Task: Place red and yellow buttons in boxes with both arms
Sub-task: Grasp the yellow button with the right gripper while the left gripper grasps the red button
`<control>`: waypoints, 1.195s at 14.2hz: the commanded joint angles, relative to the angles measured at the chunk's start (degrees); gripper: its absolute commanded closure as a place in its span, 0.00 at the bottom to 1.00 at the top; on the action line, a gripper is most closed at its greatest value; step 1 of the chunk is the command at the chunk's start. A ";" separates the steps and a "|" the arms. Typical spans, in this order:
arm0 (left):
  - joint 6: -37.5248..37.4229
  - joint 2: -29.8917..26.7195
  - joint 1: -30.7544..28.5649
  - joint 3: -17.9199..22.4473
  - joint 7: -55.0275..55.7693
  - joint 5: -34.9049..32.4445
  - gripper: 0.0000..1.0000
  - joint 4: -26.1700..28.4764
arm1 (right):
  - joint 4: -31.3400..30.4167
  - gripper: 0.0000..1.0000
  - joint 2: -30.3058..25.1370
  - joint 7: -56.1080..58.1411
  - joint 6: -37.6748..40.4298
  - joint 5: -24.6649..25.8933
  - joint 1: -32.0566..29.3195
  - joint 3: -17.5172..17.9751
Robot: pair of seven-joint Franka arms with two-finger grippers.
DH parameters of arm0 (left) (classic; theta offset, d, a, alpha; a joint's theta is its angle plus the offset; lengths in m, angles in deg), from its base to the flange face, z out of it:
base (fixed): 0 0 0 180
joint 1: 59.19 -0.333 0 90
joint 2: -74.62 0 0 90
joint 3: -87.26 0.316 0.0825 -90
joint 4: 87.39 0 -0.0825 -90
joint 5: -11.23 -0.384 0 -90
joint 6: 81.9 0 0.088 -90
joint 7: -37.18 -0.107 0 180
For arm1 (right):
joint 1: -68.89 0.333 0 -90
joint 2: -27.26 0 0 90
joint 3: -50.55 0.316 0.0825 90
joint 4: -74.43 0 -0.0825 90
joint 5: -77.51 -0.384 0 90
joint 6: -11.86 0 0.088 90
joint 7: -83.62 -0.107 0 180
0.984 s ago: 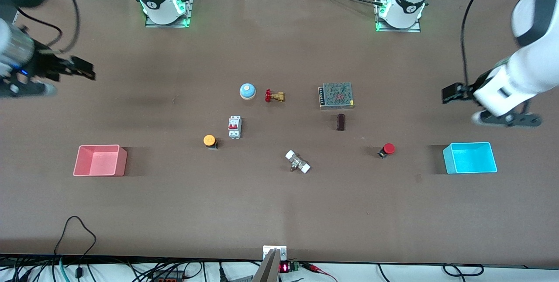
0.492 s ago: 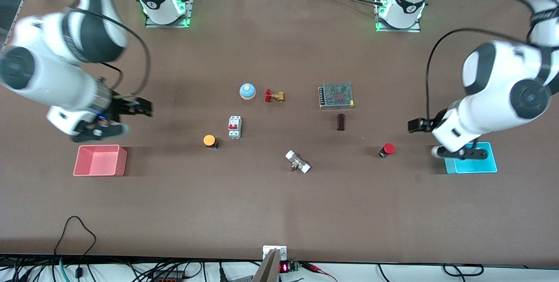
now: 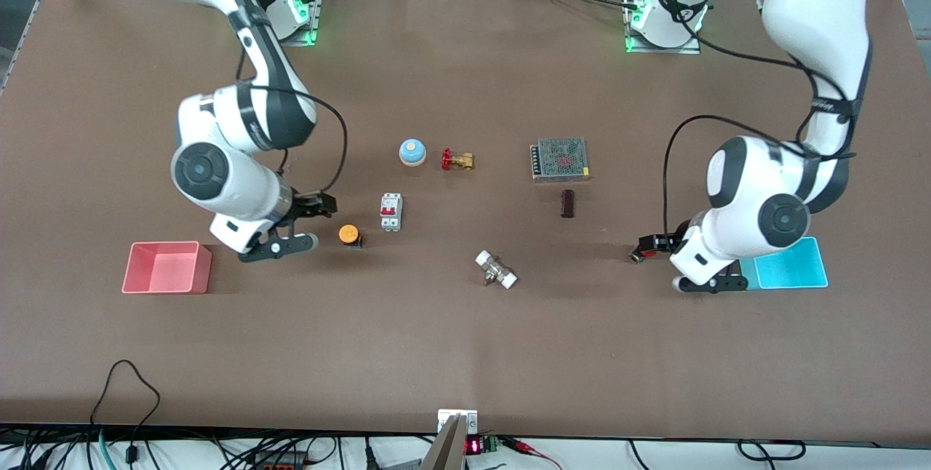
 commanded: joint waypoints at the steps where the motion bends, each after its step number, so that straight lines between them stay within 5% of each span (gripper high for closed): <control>1: 2.10 0.75 0.87 0.21 2.31 0.88 0.00 0.78 | 1.40 0.00 2.66 -3.53 -2.14 -0.57 2.36 -0.48; 3: 2.81 1.28 2.09 0.21 3.19 0.88 0.01 1.13 | 1.58 0.00 4.25 -7.92 -3.46 -0.39 3.24 -0.48; 10: 2.81 1.46 2.28 0.30 3.28 0.79 0.44 1.48 | 1.58 0.00 8.30 -11.10 -8.30 0.05 4.39 -0.74; 17: 2.11 0.84 1.40 0.47 2.50 0.79 0.69 0.96 | 1.66 0.00 11.63 -12.95 -12.25 1.54 4.91 -0.92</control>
